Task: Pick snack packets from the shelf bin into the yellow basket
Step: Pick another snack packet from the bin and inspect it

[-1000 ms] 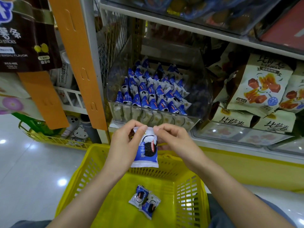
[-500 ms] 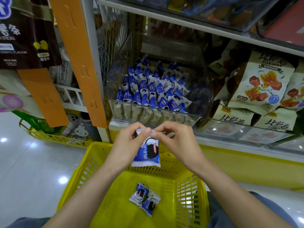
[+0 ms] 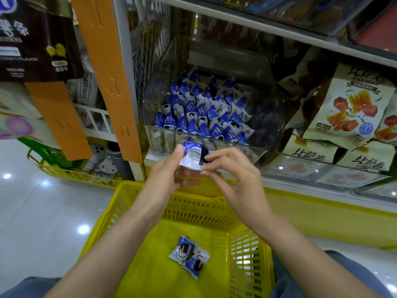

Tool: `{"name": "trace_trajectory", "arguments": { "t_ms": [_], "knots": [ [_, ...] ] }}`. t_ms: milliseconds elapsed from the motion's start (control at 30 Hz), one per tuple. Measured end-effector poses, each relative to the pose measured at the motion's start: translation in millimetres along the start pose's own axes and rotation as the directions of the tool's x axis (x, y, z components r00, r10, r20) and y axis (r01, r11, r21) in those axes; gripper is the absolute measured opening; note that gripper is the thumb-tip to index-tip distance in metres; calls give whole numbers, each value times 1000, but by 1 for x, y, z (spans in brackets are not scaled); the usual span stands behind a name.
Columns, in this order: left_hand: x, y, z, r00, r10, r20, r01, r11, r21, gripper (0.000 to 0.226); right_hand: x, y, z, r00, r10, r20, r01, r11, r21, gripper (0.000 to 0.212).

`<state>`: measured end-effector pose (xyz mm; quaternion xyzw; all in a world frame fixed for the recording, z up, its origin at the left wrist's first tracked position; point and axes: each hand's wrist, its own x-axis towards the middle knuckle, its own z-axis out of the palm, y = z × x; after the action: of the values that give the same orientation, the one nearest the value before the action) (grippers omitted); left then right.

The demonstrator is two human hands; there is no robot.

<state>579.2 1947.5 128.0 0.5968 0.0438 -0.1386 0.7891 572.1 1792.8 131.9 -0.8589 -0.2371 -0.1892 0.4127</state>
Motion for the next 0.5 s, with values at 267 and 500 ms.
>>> {"name": "trace_trajectory", "arguments": {
  "t_ms": [267, 500],
  "knots": [
    [-4, 1, 1, 989, 135, -59, -125, 982, 138, 19, 0, -4, 3, 993, 111, 29, -111, 994, 17, 18],
    [-2, -1, 3, 976, 218, -19, -212, 963, 169, 30, 10, -5, -1, 713, 576, 399, -682, 439, 585, 25]
  ]
}}
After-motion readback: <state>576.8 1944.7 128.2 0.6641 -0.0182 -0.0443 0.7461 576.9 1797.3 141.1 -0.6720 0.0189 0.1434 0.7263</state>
